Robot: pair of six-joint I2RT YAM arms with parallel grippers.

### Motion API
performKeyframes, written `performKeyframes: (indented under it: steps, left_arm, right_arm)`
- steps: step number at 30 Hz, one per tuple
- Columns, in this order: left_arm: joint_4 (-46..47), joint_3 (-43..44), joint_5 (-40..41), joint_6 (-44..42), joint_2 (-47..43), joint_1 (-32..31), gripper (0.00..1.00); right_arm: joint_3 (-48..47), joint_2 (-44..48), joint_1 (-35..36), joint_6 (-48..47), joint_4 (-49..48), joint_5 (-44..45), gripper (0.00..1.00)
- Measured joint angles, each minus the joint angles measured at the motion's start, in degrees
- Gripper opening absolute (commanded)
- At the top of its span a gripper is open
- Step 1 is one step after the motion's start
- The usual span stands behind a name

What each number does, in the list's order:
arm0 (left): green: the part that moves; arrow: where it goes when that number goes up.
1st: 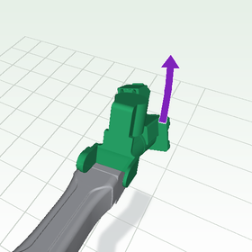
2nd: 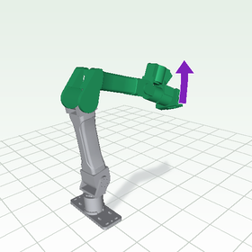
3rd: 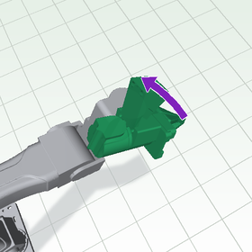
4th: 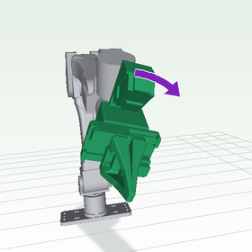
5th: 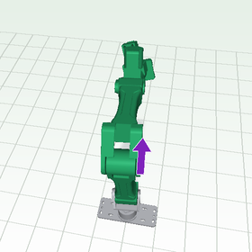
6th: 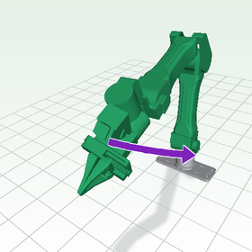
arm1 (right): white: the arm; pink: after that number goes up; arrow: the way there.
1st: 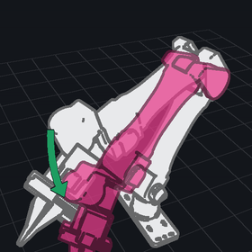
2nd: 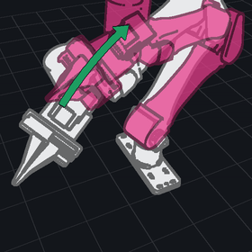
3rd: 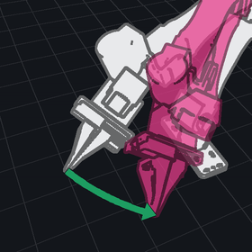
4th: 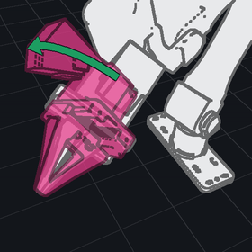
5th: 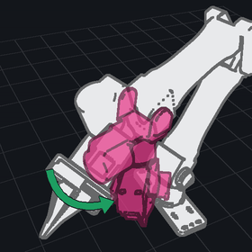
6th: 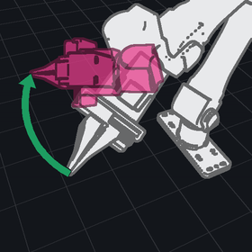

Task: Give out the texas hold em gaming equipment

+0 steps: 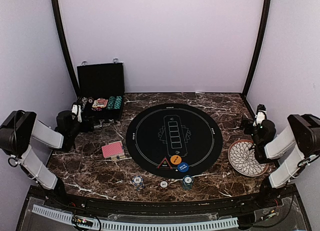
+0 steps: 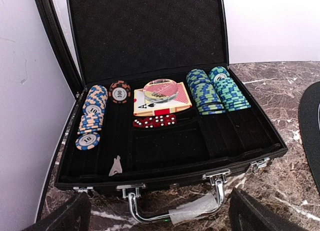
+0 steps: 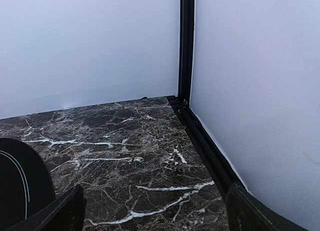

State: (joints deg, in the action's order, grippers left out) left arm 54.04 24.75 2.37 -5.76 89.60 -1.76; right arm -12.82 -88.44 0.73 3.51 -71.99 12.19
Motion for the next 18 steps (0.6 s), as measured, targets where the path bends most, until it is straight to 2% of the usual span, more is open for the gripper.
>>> performKeyframes:
  steps: [5, 8, 9, 10, 11, 12, 14, 15, 16, 18]
  left_arm:
    - [-2.6, 2.4, 0.4, 0.1, 1.1, 0.0, 0.99]
    - [-9.0, 9.5, 1.1, 0.2, 4.8, 0.0, 0.99]
    - [-13.7, 14.6, 1.3, 0.2, 8.0, 0.0, 0.99]
    - [-16.6, 19.2, 1.5, 0.2, 11.1, 0.0, 0.93]
    - [-24.5, 28.5, 1.7, 0.0, 17.2, 0.0, 0.81]
    - [-29.6, 35.9, 1.8, -0.1, 22.1, 0.0, 0.78]
    - [-41.5, 52.6, 1.3, -1.2, 33.3, 0.3, 0.86]
    - [-43.9, 56.3, 0.2, -1.5, 35.9, 0.7, 0.95]
    - [-45.1, 56.7, -1.0, -1.6, 35.3, 1.2, 0.97]
    - [-46.3, 50.0, -4.2, -1.5, 29.3, 2.7, 0.99]
  right_arm:
    - [0.0, 0.0, 0.0, 0.0, 0.0, 0.0, 0.99]
    - [0.0, 0.0, 0.0, 0.0, 0.0, 0.0, 0.98]
    - [0.0, 0.0, 0.0, 0.0, 0.0, 0.0, 0.98]
    - [0.0, 0.0, 0.0, 0.0, 0.0, 0.0, 0.99]
    - [0.0, 0.0, 0.0, 0.1, 0.0, 0.4, 0.98]
    - [-0.1, 0.1, 0.0, 0.4, 0.2, 1.2, 0.98]
    - [-0.4, 1.1, 0.0, 1.2, 2.3, 3.0, 0.99]
    - [-0.7, 1.9, 0.0, 1.4, 3.7, 3.8, 0.99]
    - [-1.3, 3.0, 0.0, 1.5, 5.5, 4.2, 0.99]
    - [-3.1, 5.0, 0.0, 1.4, 9.3, 4.4, 0.99]
